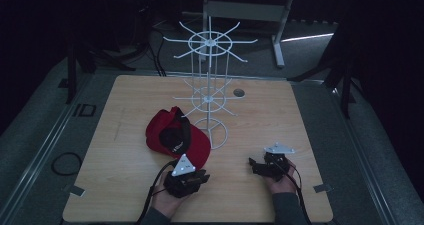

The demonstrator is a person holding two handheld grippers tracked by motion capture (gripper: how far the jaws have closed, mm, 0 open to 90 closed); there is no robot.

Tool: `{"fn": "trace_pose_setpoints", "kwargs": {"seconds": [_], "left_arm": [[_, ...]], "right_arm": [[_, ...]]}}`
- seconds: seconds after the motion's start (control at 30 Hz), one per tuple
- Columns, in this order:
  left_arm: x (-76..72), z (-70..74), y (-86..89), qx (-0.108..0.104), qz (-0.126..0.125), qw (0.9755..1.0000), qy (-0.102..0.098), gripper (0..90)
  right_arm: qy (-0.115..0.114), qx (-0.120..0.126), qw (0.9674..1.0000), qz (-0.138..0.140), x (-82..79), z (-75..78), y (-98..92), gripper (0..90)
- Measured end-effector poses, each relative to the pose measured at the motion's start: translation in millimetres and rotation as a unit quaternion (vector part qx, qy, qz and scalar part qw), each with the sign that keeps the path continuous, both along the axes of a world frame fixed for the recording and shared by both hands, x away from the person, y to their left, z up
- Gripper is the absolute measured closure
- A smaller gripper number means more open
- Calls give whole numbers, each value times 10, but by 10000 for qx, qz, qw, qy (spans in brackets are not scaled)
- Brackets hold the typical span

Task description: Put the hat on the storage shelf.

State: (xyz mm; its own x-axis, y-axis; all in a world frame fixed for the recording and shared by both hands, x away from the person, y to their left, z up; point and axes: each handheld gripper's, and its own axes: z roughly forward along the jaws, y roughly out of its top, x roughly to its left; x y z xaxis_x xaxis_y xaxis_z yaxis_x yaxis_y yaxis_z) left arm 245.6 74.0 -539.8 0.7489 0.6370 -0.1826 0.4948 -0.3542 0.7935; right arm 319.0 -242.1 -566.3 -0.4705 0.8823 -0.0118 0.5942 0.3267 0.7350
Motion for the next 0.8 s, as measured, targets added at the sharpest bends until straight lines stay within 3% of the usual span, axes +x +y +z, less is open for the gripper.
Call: {"fn": "trace_pose_setpoints", "kwargs": {"seconds": [0.17, 0.33, 0.67, 0.7, 0.8], "left_arm": [[90, -109, -30, 369, 164, 9992, 66, 880], [90, -130, 76, 563, 437, 9974, 97, 892], [67, -128, 362, 398, 948, 9944, 234, 880], [75, -126, 474, 357, 1150, 9923, 293, 880], [84, -102, 627, 303, 1448, 9884, 344, 875]], "right_arm": [[-2, 1, 10000, -1, 0, 0, 0, 227], [0, 1, 10000, 1, 0, 0, 0, 227], [0, 0, 10000, 2, 1, 0, 1, 227], [2, 1, 10000, 0, 1, 0, 1, 227], [3, 6, 10000, -2, 1, 0, 1, 227]]}}
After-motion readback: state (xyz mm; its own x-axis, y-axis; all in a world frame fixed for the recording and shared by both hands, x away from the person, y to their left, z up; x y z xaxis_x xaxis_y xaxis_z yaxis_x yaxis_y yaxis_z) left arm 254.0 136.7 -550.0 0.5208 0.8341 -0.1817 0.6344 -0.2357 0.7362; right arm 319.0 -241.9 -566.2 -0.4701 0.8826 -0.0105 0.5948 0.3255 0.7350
